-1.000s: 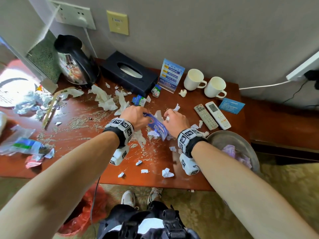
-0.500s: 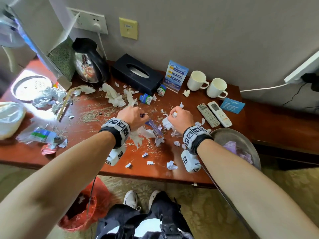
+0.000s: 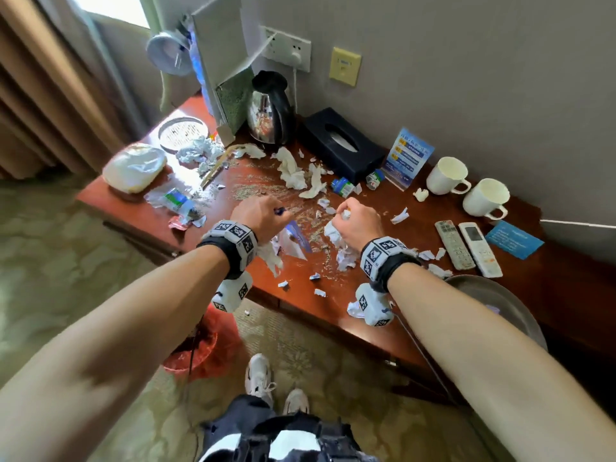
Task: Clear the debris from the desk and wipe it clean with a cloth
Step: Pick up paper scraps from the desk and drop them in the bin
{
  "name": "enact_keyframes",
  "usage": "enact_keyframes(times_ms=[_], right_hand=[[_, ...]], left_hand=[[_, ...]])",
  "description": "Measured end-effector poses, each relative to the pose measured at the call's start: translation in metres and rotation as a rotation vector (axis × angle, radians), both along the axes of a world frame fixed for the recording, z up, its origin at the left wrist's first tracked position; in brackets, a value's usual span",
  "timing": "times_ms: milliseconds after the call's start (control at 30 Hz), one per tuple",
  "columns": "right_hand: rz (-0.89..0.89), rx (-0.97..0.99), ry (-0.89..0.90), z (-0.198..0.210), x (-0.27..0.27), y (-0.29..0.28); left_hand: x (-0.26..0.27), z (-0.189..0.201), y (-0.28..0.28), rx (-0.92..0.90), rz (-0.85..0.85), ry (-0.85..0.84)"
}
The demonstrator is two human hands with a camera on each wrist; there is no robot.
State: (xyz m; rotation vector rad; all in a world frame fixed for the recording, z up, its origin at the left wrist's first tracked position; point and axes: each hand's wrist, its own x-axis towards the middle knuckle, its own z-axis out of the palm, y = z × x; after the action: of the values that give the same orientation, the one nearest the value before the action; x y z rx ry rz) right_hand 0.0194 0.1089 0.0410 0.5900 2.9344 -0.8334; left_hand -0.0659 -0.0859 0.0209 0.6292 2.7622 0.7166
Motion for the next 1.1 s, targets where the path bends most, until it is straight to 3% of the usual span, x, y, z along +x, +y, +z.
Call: enact_keyframes(times_ms=[267, 567, 833, 1100], right_hand=[[0.194, -0.024, 0.022, -0.002, -0.018, -0.088], [0.387, -0.059, -0.068, -0.022, -0.035, -0.232], [0.317, -0.031, -0.16, -0.045, -0.043, -0.343], [0.236, -0.072, -0.257, -0.077, -0.04, -0.401]], left_hand=[[0.029, 0.025, -0.099, -0.115, 0.222, 0.027], [0.05, 0.007, -0.24, -0.097, 0.471, -0.097], [0.034, -0.028, -0.356, -0.124, 0.449, -0.208], [0.021, -0.072, -0.403, -0.099, 0.345, -0.303]])
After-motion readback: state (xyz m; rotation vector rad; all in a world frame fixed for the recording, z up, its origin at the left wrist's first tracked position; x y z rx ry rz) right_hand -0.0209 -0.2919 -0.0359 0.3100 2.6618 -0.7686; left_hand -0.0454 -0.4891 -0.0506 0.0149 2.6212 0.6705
